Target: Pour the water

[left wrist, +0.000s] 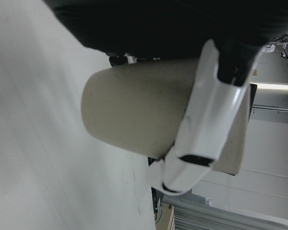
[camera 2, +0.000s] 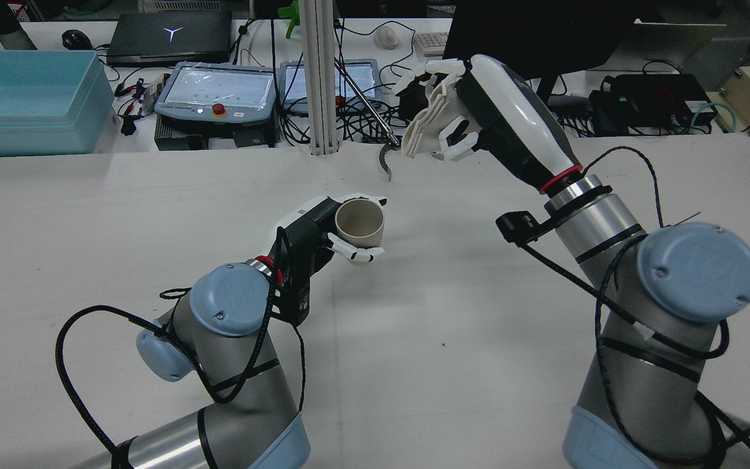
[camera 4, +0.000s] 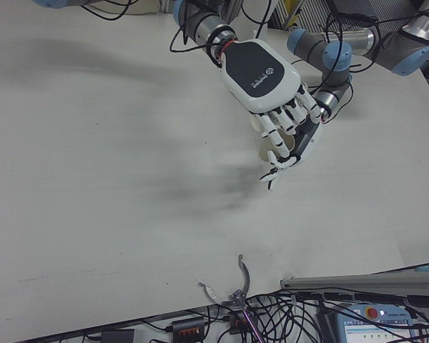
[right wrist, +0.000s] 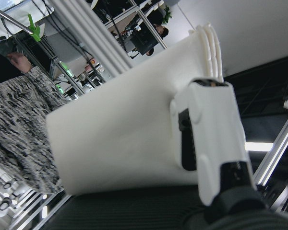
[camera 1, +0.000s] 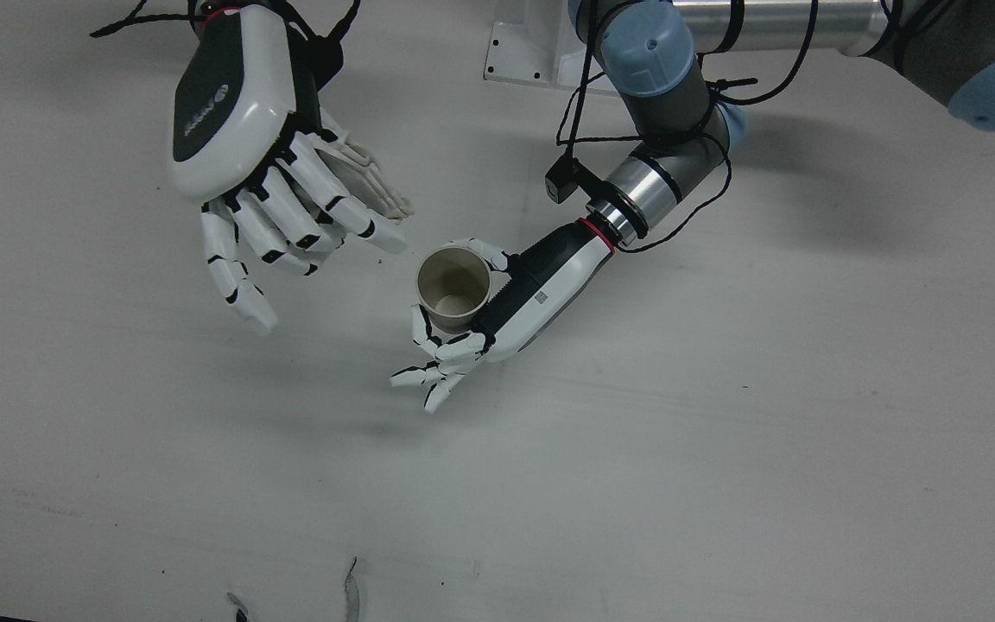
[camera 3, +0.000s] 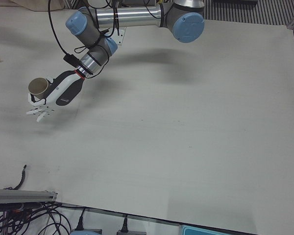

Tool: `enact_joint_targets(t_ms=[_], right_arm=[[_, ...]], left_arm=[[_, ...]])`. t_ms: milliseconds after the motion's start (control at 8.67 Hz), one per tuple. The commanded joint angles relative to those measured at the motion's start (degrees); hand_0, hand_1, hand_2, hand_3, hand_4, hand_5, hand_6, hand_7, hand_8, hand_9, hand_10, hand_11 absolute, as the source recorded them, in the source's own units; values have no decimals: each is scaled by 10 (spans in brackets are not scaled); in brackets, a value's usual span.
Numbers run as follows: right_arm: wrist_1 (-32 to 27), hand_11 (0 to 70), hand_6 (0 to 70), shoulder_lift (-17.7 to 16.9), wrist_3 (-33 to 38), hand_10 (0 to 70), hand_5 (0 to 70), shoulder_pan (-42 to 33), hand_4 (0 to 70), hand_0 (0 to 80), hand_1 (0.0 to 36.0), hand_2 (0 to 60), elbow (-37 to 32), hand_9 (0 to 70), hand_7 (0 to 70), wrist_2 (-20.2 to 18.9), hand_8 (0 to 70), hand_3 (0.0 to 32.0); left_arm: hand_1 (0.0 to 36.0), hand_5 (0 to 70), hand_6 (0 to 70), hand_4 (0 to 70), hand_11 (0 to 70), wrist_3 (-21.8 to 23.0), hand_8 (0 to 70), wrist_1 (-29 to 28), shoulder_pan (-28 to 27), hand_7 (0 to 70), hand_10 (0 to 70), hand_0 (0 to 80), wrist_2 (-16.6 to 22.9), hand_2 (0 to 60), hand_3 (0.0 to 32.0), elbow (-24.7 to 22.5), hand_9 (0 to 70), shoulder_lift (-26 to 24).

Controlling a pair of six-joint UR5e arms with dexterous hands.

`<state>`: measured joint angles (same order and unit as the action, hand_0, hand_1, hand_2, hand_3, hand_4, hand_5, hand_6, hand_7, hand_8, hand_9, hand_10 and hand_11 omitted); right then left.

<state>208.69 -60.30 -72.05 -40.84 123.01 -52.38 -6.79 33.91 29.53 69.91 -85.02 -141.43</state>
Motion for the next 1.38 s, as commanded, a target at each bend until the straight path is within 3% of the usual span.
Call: enact_joint_targets(t_ms=[0,115,231,346,462,577,692,808,923,1038,1154,1269], right_arm=[[0,288,601,-145,370,164,265,-130,310,800,360,600,-10,593,700,-13,444,0],[-15,319,605,-183,446,185,270,-182,273,800,360,600,-37,601,700,-53,450,0],[-107,356,580,-218,459,210,271,-256,187,800,360,600,-58,596,700,-130,450,0],[-215,429,522,-254,479,265,260,-319,6,800,360,600,-122,602,611,-195,457,0],[-300,446,547,-271,520,281,259,-341,11,788,360,600,-213,640,640,-227,484,0],[-412,449,575,-289,551,284,259,-340,51,757,360,600,-313,670,686,-229,504,0],[-507,449,575,-286,549,284,259,-335,51,757,360,600,-412,670,686,-222,504,0],[-561,486,573,-245,549,313,268,-334,24,730,360,600,-532,700,674,-204,553,0],[-600,519,624,-196,546,341,278,-326,107,696,360,600,-658,700,700,-202,603,0],[-655,540,628,-156,529,357,279,-305,115,671,360,600,-758,700,700,-186,610,0],[-680,583,621,-147,525,391,284,-269,72,640,360,600,-796,700,673,-138,643,0],[-680,590,632,-150,526,398,285,-235,84,634,360,600,-797,700,674,-95,659,0]], left_arm=[[360,700,156,331,123,28,41,-67,9,150,55,800,1,600,0,-69,16,158],[360,700,154,335,126,28,41,-90,25,149,56,800,1,600,0,-96,15,213],[360,700,157,349,128,28,43,-120,50,153,57,800,16,600,0,-119,16,265],[360,700,160,348,128,23,43,-163,80,156,58,800,36,600,0,-122,17,309],[360,700,162,354,129,21,44,-199,98,159,58,800,43,600,0,-113,17,340],[360,700,166,361,133,19,47,-235,106,166,61,800,43,600,0,-102,19,376],[360,700,171,371,136,16,48,-255,128,171,64,800,44,600,0,-95,20,393],[360,700,175,376,138,15,51,-270,144,178,65,800,53,600,0,-95,21,412],[360,700,178,384,139,13,52,-289,157,179,66,800,56,600,0,-95,21,430],[360,700,182,391,141,12,53,-302,165,184,67,800,56,600,0,-96,22,445],[360,700,183,393,142,12,55,-311,166,185,68,800,55,600,0,-96,23,454],[360,700,179,385,139,12,52,-320,166,182,66,800,55,600,0,-98,22,464]])
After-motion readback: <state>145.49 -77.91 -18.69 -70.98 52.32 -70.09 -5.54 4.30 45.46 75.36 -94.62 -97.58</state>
